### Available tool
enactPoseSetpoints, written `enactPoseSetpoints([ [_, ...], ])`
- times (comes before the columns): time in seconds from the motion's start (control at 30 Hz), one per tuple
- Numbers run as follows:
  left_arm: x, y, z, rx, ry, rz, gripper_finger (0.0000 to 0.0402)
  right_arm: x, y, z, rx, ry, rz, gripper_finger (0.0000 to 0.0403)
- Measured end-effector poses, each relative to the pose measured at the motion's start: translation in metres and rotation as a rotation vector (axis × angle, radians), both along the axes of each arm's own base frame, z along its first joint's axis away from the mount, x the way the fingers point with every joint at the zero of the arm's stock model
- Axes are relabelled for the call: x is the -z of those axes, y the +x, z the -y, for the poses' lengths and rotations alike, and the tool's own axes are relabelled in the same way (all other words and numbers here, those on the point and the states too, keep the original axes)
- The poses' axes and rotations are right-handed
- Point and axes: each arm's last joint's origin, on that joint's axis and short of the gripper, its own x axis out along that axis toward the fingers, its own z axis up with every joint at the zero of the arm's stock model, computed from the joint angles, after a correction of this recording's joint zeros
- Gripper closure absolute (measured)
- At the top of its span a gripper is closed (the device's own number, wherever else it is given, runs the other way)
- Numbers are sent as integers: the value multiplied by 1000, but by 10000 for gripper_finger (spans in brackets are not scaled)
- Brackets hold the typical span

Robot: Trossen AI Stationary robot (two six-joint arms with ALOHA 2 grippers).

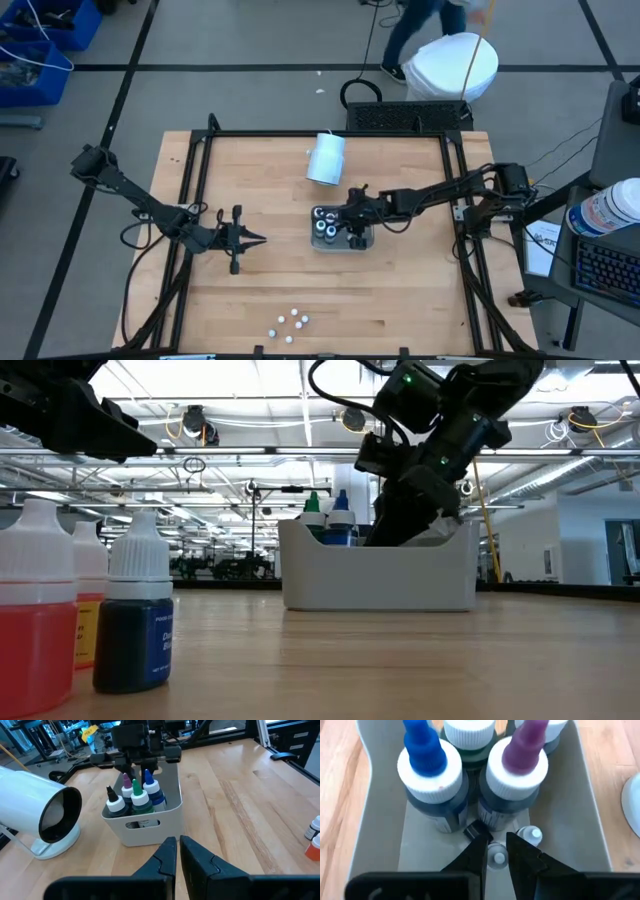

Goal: Pick & Place food coloring
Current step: Put the small black food coloring bottle into the gray bin, then put the small green food coloring bottle into the gray bin

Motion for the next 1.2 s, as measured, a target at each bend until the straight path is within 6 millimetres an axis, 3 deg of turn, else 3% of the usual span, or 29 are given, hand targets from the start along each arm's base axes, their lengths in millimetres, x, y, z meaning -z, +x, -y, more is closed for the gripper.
enactPoseSetpoints([
  [0.57, 0, 0, 0, 0, -1, 0, 371, 8, -11, 1, 28, 24, -84, 313],
  [0.7, 0, 0, 0, 0, 0, 1, 371, -9, -17, 2, 28, 24, -49, 314],
  [0.97, 0, 0, 0, -8, 3, 2, 371, -64, -37, -4, 50, 9, 122, 318],
  [1.2, 0, 0, 0, -9, 1, 3, 371, -89, -66, -13, 96, -48, 123, 356],
])
